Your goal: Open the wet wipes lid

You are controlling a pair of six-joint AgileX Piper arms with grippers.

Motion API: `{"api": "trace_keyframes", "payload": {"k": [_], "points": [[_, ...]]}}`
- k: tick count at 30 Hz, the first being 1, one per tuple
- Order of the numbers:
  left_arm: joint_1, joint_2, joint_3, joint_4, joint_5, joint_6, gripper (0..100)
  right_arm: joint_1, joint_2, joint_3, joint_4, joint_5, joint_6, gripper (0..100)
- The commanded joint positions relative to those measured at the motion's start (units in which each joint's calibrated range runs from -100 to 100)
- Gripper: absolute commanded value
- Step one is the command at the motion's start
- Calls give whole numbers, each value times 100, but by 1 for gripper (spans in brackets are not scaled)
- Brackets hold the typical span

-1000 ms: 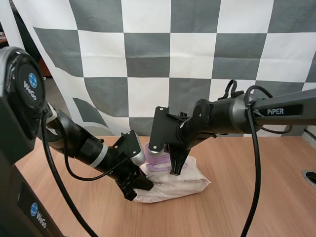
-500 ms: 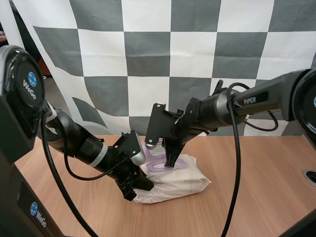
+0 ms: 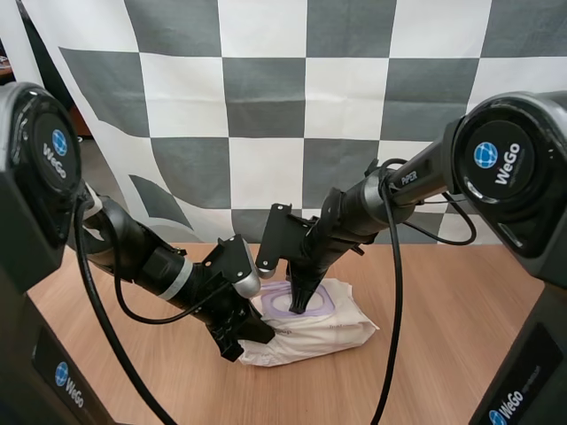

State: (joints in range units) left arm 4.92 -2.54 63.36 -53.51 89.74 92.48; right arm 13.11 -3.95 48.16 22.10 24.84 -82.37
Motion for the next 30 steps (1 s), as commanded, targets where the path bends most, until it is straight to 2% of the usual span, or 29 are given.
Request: {"api": "trace_keyframes", "payload": {"k": [1,5,11,13,16,18,19,21,22,23,26,30], "points": [[0,-4,-1,0,59,86,0,0,-4,0,25,-86,1,0],[0,-4,-1,21,144,86,0,0,-320,-26,25,-115,114,0],[0,-4,-1,96,143,86,0,0,-1562,-26,-54,-65,604,0],[0,-4,-14,105,143,86,0,0,-2039,-26,-343,24,874,0],[0,-4,-78,170,122,86,3,0,-2823,-26,-1196,350,1648,0],[0,-4,-120,247,109,86,15,0,-3342,-26,-1848,907,2237,0],[0,-4,-137,328,128,86,27,0,-3550,-26,-2092,1180,2433,0],[0,-4,-137,341,63,86,61,0,-3991,-26,-2645,1879,2890,0],[0,-4,-137,322,-4,86,84,-7,-4131,-26,-2818,2176,3080,0],[0,-4,-137,309,-87,86,100,-36,-4268,-26,-2959,2545,3308,0],[0,-4,-137,285,-498,9,100,-147,-4589,-26,-3094,3390,3659,0],[0,-108,-137,492,-572,-31,100,-226,-5124,-26,-3094,3503,3821,0]]}}
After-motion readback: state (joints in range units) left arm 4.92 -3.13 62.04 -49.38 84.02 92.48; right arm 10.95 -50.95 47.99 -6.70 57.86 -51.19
